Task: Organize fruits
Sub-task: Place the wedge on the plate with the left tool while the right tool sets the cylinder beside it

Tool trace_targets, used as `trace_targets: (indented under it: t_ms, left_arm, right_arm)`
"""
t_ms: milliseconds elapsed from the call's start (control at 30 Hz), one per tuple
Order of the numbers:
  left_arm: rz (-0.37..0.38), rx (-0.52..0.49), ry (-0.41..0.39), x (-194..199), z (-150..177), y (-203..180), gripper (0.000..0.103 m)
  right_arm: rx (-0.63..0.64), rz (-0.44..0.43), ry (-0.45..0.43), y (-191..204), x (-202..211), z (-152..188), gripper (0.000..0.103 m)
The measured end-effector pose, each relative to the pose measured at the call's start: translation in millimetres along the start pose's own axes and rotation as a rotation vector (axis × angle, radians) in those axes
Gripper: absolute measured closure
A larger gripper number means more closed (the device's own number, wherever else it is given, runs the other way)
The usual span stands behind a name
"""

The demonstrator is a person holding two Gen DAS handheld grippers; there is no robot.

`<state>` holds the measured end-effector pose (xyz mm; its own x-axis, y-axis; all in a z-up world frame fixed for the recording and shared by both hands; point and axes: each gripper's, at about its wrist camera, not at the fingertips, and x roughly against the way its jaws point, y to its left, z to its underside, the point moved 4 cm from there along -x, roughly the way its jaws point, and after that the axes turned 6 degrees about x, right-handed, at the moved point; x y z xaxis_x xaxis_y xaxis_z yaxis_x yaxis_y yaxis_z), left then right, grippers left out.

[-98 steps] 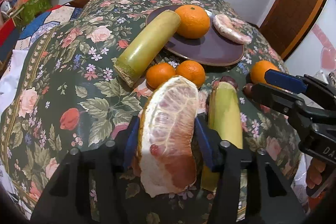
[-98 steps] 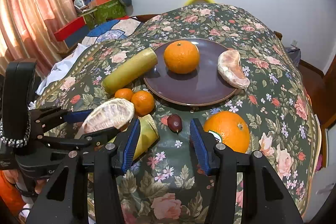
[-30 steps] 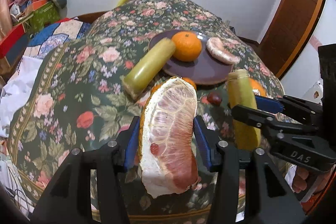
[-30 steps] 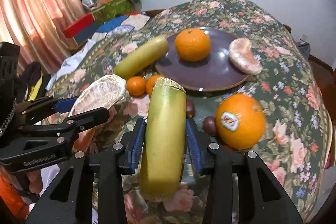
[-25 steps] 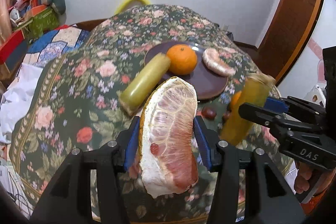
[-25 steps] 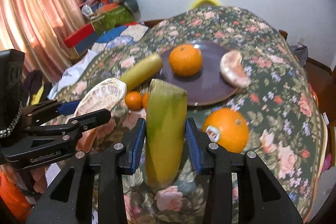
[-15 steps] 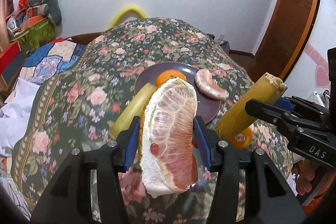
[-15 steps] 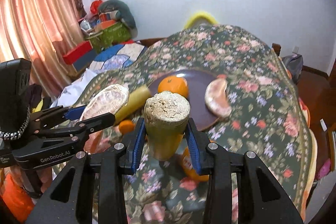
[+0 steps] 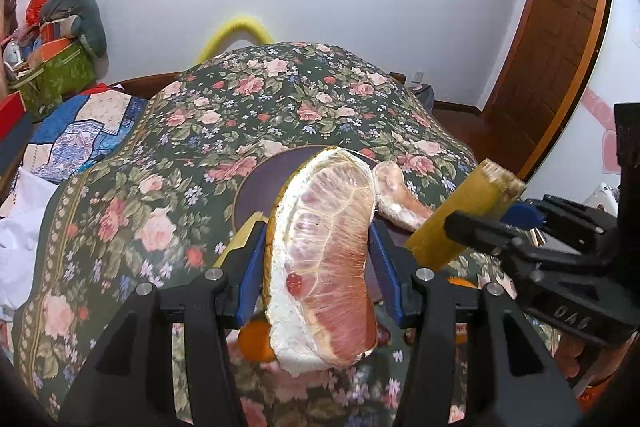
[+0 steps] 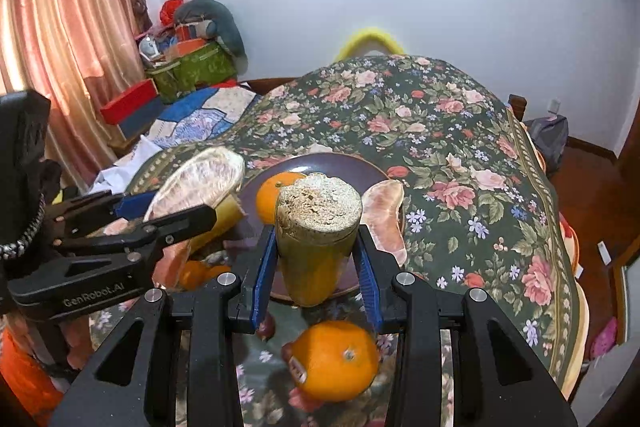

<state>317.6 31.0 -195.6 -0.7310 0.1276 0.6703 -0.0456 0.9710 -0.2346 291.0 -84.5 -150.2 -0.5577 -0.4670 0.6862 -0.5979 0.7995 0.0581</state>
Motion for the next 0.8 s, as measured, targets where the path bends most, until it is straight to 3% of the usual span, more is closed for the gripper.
trace_targets:
  t_ms: [633, 800]
  left_arm:
    - [0.011, 0.037, 0.016, -41.3, -19.7, 10.5, 0.053]
    - [0.013, 0.042, 0.025, -47.7, -20.8, 10.1, 0.053]
  right_arm:
    - [-0.010, -0.062, 0.083, -17.4, -62.5, -17.2, 0.068]
    - [0.018, -0.017, 0.093, -19.8, -69.1, -21.1, 0.066]
